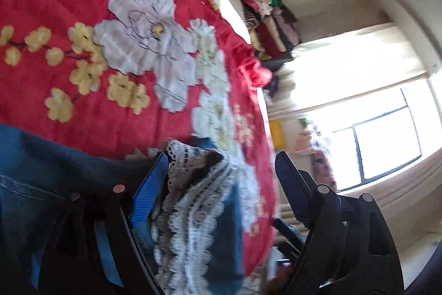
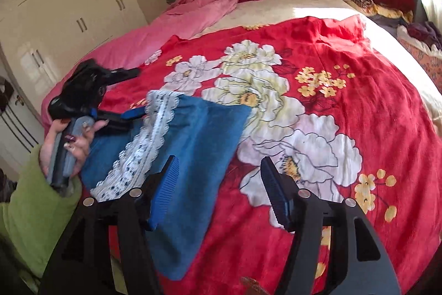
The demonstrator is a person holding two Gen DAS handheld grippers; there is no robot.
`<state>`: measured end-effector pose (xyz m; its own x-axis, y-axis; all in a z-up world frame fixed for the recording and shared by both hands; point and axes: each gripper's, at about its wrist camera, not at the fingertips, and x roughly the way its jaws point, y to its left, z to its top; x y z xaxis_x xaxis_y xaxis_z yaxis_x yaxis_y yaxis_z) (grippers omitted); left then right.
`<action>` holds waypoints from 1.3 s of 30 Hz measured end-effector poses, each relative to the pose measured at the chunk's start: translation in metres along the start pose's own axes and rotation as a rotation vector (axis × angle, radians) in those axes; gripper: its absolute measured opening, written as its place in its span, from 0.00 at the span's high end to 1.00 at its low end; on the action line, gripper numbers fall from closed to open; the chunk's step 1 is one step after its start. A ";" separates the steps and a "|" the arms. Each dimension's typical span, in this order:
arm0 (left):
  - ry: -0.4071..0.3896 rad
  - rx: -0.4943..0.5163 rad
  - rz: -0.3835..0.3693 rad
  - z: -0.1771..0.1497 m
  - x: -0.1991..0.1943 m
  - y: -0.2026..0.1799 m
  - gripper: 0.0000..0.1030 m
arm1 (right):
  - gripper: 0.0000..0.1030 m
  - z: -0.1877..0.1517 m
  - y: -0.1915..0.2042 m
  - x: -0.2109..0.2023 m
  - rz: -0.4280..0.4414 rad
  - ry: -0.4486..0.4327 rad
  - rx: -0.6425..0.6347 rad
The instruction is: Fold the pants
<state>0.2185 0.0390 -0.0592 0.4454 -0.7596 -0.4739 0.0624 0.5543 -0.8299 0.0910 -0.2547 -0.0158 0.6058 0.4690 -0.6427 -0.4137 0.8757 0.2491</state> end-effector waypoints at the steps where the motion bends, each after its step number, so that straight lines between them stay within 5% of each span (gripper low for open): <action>1: 0.000 0.030 0.068 -0.001 0.004 -0.001 0.30 | 0.41 -0.004 0.017 0.000 0.003 -0.003 -0.063; 6: 0.059 0.104 0.154 -0.009 0.023 -0.011 0.34 | 0.41 -0.032 0.107 0.015 0.052 0.024 -0.388; 8: 0.072 0.134 0.180 -0.011 0.027 -0.015 0.68 | 0.41 -0.038 0.126 0.027 0.041 0.040 -0.460; 11: 0.072 0.143 0.212 -0.011 0.029 -0.011 0.84 | 0.41 -0.040 0.141 0.047 0.060 0.082 -0.484; 16: 0.071 0.151 0.202 -0.011 0.025 -0.013 0.87 | 0.46 -0.043 0.145 0.073 0.028 0.122 -0.485; 18: 0.070 0.153 0.199 -0.012 0.024 -0.016 0.87 | 0.60 -0.043 0.138 0.080 0.037 0.143 -0.440; 19: 0.072 0.151 0.190 -0.012 0.023 -0.017 0.88 | 0.75 -0.041 0.133 0.080 0.063 0.145 -0.407; 21: 0.073 0.146 0.176 -0.012 0.022 -0.022 0.88 | 0.85 -0.037 0.123 0.074 0.121 0.133 -0.347; 28: 0.105 0.187 0.183 -0.021 0.045 -0.066 0.89 | 0.90 -0.016 0.040 0.018 0.334 0.001 0.005; 32: 0.137 0.204 0.180 -0.024 0.066 -0.099 0.90 | 0.90 -0.021 -0.016 -0.023 0.352 -0.119 0.178; 39: 0.183 0.255 0.182 -0.035 0.107 -0.162 0.90 | 0.90 -0.041 -0.071 -0.081 0.319 -0.290 0.280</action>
<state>0.2245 -0.1437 0.0140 0.3039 -0.6761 -0.6712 0.2274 0.7357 -0.6380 0.0431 -0.3603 -0.0112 0.6590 0.6960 -0.2851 -0.4354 0.6621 0.6099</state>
